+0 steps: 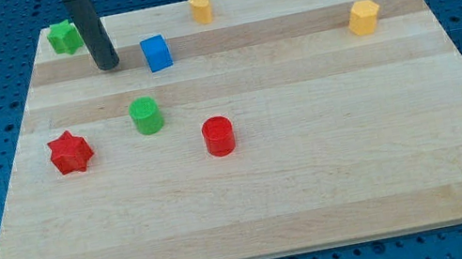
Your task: Move the cube to the center left
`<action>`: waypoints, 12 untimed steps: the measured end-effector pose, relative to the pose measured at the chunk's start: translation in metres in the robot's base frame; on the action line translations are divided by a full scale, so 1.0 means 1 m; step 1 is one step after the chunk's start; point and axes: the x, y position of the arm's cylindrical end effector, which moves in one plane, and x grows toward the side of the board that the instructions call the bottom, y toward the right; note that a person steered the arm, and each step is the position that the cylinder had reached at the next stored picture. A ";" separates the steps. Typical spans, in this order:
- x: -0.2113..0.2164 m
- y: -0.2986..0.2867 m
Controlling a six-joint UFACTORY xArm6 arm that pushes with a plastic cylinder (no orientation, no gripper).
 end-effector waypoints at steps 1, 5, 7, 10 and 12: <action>-0.004 0.034; -0.029 0.163; -0.003 0.163; -0.002 0.081; -0.007 0.164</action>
